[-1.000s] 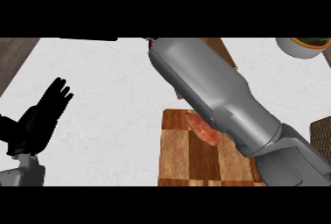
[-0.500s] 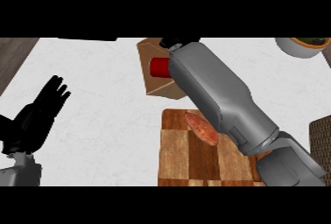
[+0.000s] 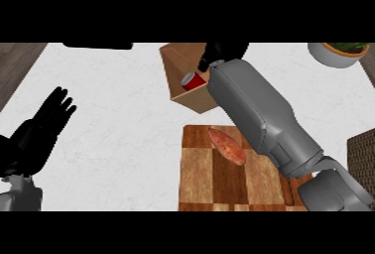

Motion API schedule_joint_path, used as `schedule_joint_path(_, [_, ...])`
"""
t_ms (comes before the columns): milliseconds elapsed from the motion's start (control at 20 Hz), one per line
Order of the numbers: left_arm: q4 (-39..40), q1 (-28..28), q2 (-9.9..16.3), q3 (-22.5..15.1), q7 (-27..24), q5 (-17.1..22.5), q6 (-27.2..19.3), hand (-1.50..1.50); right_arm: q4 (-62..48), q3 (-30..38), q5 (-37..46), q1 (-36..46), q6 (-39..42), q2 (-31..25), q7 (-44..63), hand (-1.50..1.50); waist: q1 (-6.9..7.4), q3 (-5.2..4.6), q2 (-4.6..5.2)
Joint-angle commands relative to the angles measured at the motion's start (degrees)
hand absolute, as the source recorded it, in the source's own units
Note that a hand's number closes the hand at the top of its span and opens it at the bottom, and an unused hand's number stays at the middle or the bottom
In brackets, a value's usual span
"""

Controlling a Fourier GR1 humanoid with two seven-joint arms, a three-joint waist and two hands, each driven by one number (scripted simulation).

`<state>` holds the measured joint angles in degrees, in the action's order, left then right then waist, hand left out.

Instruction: Pick the can from the cutting board and place it in the cardboard box

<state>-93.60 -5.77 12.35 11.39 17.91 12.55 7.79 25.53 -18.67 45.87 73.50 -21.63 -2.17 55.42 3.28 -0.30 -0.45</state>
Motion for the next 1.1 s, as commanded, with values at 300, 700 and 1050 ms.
schedule_joint_path(300, [0.0,0.6,-0.3,0.2,-0.7,-0.5,-0.4,0.00,8.3,1.2,-0.9,-5.3,-29.3,2.1,0.7,-1.50,-0.71,0.32,0.75])
schedule_joint_path(700, [-4.7,3.8,-1.6,0.0,2.2,-0.9,-2.8,0.00,19.3,3.3,0.9,-13.6,-35.9,2.1,0.8,-1.50,-3.73,0.34,-0.21])
schedule_joint_path(1050, [0.0,3.8,-0.2,2.4,-1.2,-0.1,-0.8,0.00,42.6,4.7,-1.2,-28.4,-28.7,-5.5,-2.9,-1.50,-5.00,0.31,-0.13])
